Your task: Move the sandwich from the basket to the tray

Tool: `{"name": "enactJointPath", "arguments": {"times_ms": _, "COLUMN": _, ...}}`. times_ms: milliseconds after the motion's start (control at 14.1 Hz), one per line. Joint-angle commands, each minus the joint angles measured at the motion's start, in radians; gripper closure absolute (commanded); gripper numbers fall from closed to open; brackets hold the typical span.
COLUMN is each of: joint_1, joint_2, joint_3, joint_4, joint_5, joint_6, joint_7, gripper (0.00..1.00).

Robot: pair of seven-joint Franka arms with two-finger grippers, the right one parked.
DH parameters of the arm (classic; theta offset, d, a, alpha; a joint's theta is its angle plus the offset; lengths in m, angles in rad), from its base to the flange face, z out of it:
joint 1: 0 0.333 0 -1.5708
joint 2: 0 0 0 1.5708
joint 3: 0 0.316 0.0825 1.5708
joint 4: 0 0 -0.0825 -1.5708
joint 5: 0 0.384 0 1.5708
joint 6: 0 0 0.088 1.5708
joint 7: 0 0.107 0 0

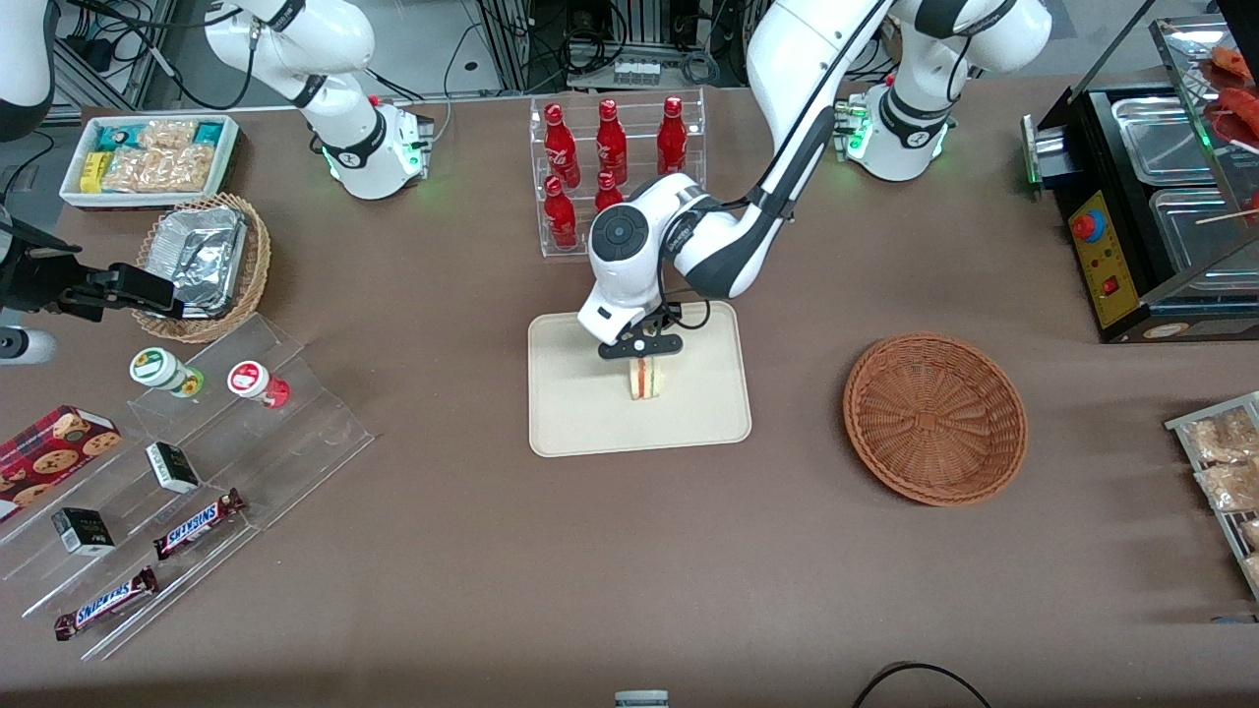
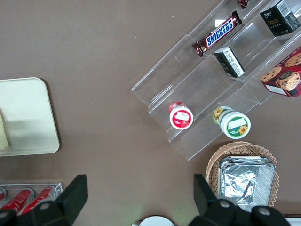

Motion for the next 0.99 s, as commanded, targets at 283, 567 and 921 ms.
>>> {"name": "enactJointPath", "arguments": {"times_ms": 283, "joint_1": -0.007, "joint_2": -0.041, "joint_3": 0.021, "joint_4": 0.034, "joint_5": -0.006, "joint_6": -0.055, "joint_7": -0.016, "gripper": 0.00}}
{"name": "enactJointPath", "arguments": {"times_ms": 567, "joint_1": -0.006, "joint_2": -0.160, "joint_3": 0.101, "joint_4": 0.035, "joint_5": 0.005, "joint_6": -0.161, "joint_7": -0.012, "gripper": 0.00}}
{"name": "enactJointPath", "arguments": {"times_ms": 921, "joint_1": 0.013, "joint_2": -0.338, "joint_3": 0.249, "joint_4": 0.031, "joint_5": 0.004, "joint_6": -0.316, "joint_7": 0.025, "gripper": 0.00}}
